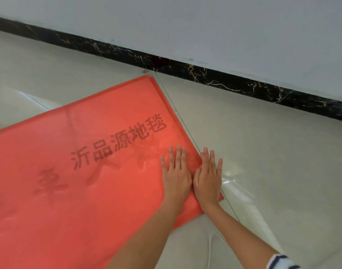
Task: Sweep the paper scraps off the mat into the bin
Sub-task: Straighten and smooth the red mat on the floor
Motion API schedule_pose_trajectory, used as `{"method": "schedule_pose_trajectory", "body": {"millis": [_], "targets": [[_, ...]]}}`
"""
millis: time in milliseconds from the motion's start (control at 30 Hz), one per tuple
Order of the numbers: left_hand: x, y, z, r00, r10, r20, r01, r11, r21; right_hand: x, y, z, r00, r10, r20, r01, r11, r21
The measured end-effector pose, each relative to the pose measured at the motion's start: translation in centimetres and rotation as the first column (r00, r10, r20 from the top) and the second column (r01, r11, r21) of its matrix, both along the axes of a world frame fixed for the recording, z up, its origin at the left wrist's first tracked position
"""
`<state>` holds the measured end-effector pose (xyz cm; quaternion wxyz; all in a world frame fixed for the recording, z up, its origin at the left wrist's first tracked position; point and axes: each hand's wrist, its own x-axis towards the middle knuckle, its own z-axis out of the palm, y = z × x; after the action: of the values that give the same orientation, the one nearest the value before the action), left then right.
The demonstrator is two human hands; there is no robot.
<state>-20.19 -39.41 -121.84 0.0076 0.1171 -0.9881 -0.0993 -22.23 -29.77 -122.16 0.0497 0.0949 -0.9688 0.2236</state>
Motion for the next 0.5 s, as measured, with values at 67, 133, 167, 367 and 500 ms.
{"method": "schedule_pose_trajectory", "body": {"millis": [67,133,167,367,500], "targets": [[0.5,0.3,0.3,0.994,0.105,-0.008,-0.105,0.993,0.059,-0.1,-0.1,0.1,0.999,-0.035,0.020,0.036,0.997,-0.062],[1.8,0.8,0.3,0.967,0.256,-0.018,-0.250,0.957,0.150,0.0,-0.1,0.1,0.996,-0.068,0.059,0.072,0.995,-0.070],[2.6,1.2,0.2,0.957,0.291,-0.024,-0.282,0.943,0.174,0.2,0.0,0.1,0.993,-0.090,0.079,0.094,0.994,-0.053],[5.8,2.2,-0.6,0.966,0.257,-0.022,-0.251,0.956,0.154,1.9,-0.1,0.5,0.992,0.100,0.082,-0.115,0.972,0.207],[5.8,2.6,-0.5,0.966,0.259,-0.013,-0.254,0.956,0.147,1.6,0.2,0.5,0.952,0.301,0.049,-0.301,0.900,0.314]]}}
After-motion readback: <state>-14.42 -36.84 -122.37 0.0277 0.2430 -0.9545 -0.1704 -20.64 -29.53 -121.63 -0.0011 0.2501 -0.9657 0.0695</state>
